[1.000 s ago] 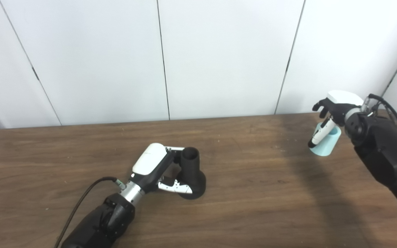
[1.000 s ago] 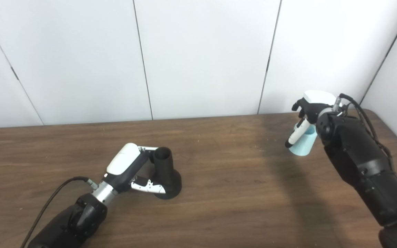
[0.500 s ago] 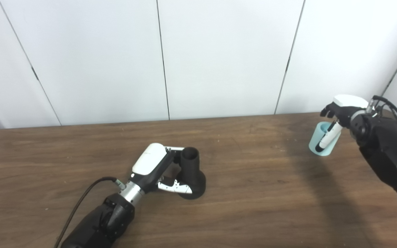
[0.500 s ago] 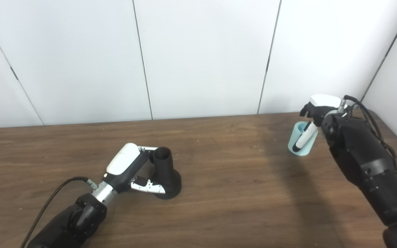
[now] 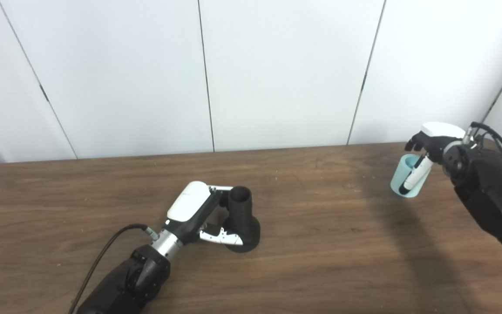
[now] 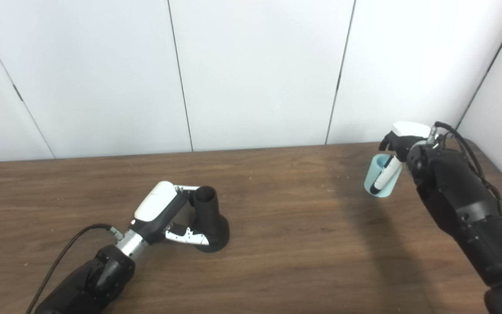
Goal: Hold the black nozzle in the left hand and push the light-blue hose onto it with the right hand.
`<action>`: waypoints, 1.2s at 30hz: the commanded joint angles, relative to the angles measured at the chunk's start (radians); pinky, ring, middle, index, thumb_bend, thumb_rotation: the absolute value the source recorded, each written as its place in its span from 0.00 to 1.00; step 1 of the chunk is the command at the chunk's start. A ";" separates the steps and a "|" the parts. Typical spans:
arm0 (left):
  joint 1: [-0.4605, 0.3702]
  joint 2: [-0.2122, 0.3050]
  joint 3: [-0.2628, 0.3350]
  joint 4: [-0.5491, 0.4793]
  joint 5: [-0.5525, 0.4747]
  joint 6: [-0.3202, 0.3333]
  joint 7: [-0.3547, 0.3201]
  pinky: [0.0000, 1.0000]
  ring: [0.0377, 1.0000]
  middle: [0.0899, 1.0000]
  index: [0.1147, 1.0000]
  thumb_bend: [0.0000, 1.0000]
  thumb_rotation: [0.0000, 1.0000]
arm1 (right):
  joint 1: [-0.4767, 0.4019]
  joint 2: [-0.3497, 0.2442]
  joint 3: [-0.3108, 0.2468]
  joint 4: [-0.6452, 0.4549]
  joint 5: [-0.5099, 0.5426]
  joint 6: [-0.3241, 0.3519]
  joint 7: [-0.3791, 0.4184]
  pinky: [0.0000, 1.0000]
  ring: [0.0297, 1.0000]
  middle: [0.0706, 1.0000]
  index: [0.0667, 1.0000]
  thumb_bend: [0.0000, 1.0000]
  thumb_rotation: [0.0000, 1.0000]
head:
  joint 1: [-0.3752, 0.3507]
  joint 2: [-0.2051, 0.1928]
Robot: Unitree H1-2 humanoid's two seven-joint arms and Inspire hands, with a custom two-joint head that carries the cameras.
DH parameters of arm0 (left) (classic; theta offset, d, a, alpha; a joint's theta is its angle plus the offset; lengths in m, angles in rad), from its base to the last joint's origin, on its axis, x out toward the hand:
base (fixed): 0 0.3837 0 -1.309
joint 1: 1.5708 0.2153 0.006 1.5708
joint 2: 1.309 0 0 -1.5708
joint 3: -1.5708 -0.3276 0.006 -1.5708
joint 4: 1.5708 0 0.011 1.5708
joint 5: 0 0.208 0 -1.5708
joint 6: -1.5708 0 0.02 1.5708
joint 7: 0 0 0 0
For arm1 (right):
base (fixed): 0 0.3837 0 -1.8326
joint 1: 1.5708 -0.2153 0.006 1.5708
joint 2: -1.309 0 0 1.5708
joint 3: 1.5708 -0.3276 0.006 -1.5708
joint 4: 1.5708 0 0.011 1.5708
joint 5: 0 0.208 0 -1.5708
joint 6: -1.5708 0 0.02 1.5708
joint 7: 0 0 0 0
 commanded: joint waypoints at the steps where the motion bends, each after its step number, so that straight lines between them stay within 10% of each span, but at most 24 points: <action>1: 0.235 -0.045 -0.079 0.114 0.002 0.015 -0.015 0.48 0.46 0.39 0.35 0.65 0.44 | -0.089 -0.065 -0.019 -0.054 -0.024 -0.010 -0.043 0.54 0.67 0.77 0.76 1.00 0.23 | 0.002 0.004; 9: 0.238 -0.047 -0.071 0.109 0.006 0.015 -0.026 0.48 0.46 0.39 0.34 0.66 0.44 | -0.089 -0.068 -0.018 -0.019 -0.010 -0.078 -0.078 0.27 0.33 0.44 0.64 0.97 0.21 | 0.005 0.007; 12: 0.240 -0.047 -0.068 0.104 0.008 0.015 -0.031 0.49 0.46 0.39 0.34 0.66 0.44 | -0.085 -0.074 -0.014 -0.017 -0.013 -0.103 -0.087 0.19 0.24 0.33 0.56 0.89 0.16 | 0.006 0.013; 13: 0.240 -0.047 -0.067 0.103 0.009 0.015 -0.032 0.49 0.46 0.39 0.34 0.66 0.44 | -0.085 -0.076 -0.013 -0.016 -0.015 -0.109 -0.089 0.18 0.23 0.32 0.49 0.67 0.15 | 0.006 0.013; 17: 0.238 -0.048 -0.065 0.105 0.010 0.015 -0.031 0.49 0.46 0.38 0.34 0.66 0.44 | -0.089 -0.077 -0.007 -0.003 -0.021 -0.122 -0.082 0.21 0.25 0.34 0.47 0.53 0.07 | 0.008 0.015; 36: 0.239 -0.059 -0.055 0.104 0.018 0.016 -0.036 0.48 0.46 0.38 0.34 0.66 0.44 | -0.073 -0.068 -0.016 -0.194 -0.032 -0.128 -0.016 0.20 0.26 0.35 0.47 0.52 0.00 | 0.027 0.027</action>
